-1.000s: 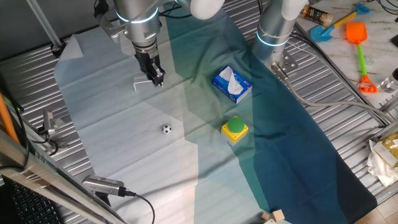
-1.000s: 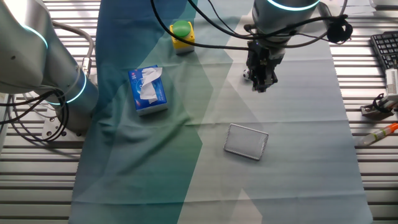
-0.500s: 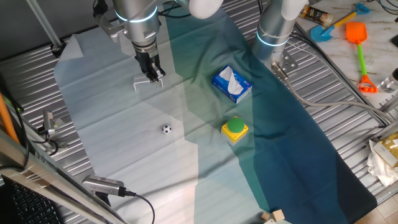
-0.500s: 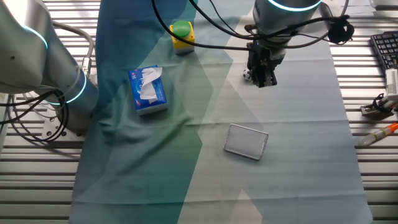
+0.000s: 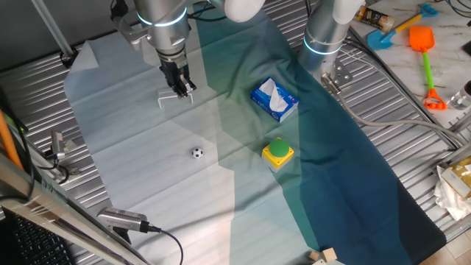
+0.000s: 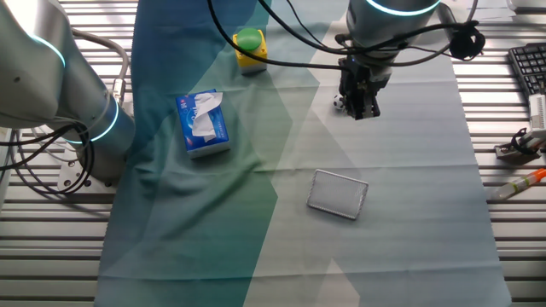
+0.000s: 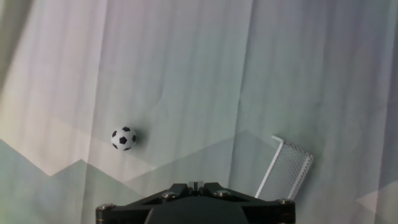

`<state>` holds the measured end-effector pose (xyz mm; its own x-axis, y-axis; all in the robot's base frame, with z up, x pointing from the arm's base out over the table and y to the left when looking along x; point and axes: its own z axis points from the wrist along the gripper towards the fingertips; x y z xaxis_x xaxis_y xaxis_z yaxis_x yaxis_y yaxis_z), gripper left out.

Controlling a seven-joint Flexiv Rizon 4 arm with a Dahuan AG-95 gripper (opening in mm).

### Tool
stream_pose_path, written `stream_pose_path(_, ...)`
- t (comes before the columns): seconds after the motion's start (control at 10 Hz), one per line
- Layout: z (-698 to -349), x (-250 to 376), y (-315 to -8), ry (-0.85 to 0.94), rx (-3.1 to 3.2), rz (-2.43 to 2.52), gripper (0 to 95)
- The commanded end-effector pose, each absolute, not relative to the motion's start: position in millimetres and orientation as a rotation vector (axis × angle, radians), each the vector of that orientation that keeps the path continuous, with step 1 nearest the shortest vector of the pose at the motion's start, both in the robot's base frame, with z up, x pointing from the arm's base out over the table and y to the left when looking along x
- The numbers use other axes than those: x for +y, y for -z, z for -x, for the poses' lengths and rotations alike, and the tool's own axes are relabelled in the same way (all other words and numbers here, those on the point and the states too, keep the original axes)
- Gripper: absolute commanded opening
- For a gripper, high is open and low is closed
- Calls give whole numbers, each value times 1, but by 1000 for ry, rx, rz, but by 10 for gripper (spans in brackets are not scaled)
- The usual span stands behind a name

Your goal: Push the soccer ball into the goal

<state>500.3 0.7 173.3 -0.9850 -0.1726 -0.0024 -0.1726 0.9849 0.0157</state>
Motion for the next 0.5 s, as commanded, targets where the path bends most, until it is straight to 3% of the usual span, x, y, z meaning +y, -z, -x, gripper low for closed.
stream_pose_path(0.1,-501,1,-173,-31,3133,254,0)
stream_pose_path(0.5,-501,1,-173,-37,3136,236,0)
